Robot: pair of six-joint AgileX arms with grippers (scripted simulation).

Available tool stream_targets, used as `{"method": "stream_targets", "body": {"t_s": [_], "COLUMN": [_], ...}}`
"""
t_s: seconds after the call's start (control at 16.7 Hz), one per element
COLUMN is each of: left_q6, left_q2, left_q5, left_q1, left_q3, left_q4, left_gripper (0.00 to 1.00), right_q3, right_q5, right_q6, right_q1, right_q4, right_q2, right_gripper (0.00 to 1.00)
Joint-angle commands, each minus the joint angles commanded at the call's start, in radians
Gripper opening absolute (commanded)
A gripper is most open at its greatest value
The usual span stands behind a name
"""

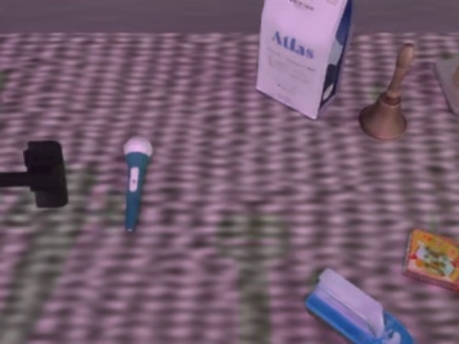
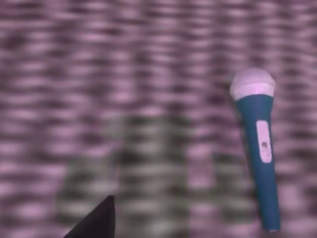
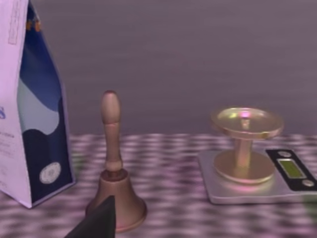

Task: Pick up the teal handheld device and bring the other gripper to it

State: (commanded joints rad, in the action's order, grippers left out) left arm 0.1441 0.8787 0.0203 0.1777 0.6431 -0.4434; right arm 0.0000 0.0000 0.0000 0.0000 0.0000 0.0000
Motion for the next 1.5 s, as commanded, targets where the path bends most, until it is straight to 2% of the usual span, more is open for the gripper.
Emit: {"method": "stream_targets", "body": {"t_s": [0.42,0.78,1.2,1.5], "left_q6": [0.125,0.183,0.187,0.181], "left_q2": [0.685,1.0,1.027,1.124], "left_q5": [-0.001,0.007,0.008,0.008], "left_q1": [0.122,0.181,0.181,0.18], "left_q3": [0.475,0.687,0.699,0.639], "left_q4": [-0.287,-0.459,-0.471,-0.312], "left_gripper": [1.0,1.0,1.0,1.0], "right_q3": [0.0,0.0,0.0,0.0], "right_q5": [0.0,0.0,0.0,0.0], "right_q6": [0.0,0.0,0.0,0.0], "right_q1": [0.0,0.0,0.0,0.0], "right_q4": [0.0,0.0,0.0,0.0], "right_q2": [0.0,0.0,0.0,0.0], "right_gripper": [1.0,1.0,1.0,1.0]}}
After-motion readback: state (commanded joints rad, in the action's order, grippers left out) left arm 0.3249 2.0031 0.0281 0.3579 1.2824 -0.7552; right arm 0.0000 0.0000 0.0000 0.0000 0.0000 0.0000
